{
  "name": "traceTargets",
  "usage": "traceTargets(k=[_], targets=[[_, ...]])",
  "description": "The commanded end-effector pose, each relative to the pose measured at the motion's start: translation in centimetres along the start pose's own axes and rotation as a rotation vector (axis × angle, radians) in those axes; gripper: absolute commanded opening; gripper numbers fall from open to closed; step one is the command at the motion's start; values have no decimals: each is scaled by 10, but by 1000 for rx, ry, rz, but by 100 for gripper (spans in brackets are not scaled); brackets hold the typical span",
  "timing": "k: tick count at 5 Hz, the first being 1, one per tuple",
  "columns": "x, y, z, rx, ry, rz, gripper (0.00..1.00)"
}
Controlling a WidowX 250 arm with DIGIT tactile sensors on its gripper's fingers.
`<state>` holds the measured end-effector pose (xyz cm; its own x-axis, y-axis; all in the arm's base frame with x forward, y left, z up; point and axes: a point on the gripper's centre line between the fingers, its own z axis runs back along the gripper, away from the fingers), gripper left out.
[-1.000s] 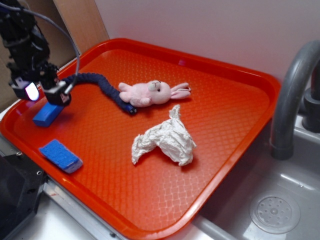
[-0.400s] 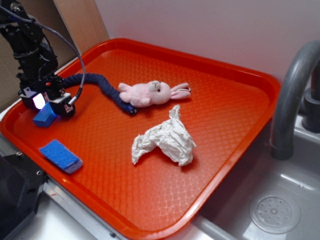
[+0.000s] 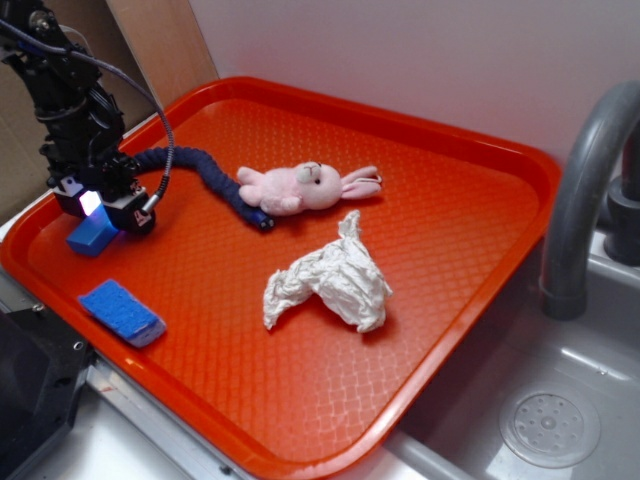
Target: Grab the blue block.
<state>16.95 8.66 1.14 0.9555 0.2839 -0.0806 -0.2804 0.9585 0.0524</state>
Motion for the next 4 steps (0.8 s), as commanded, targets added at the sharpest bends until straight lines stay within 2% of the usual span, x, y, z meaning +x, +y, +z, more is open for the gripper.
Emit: traceTargets(k=[1,2,3,4], targets=[[-7,-27,69,33,-66,-8,0],[-15,-51,121,-25,-113,-43,0],[-26,-82,156,-51,-142,-78,0],[-38,-111,185,-120,-159,-150,0]])
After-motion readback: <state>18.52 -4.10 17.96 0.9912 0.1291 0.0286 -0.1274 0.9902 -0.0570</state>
